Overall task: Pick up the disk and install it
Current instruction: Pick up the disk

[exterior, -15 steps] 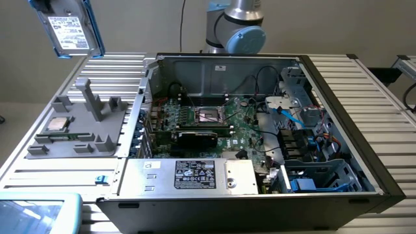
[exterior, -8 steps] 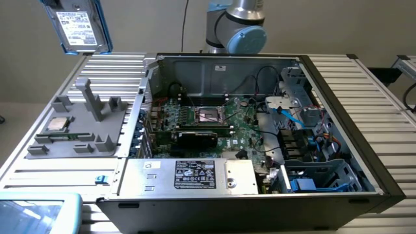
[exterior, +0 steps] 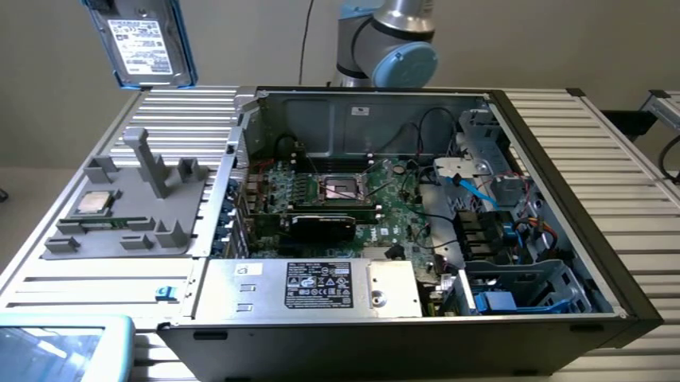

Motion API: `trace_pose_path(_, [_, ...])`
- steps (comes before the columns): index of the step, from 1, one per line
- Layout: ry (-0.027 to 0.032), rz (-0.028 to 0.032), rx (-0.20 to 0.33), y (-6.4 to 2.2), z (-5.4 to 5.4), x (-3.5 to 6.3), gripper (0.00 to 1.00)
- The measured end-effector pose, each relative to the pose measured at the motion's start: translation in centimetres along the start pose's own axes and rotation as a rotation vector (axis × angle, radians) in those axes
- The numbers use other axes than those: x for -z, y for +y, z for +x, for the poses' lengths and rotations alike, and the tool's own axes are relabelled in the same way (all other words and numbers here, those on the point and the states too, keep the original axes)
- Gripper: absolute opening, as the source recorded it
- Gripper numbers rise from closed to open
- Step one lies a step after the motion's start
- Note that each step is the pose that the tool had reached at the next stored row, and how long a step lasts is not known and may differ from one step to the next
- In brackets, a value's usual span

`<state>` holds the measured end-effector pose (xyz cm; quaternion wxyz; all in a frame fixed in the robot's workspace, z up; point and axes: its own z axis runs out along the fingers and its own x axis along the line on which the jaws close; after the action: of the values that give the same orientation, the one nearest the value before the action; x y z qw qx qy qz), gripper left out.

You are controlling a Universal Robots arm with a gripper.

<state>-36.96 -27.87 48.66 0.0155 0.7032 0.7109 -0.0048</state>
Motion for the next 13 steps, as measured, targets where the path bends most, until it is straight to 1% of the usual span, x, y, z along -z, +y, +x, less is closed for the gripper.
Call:
trace_pose_path(5, [0.0001,0.0013,0.0,2.29,-0.1,0.16,0.37])
trace_pose_path(10, [0.0001,0.007,0.0,4.12,-0.6,2.23,0.37])
trace_pose_path(13, [0.0001,0.0106,0.0,4.96,-1.2,3.02,0.37])
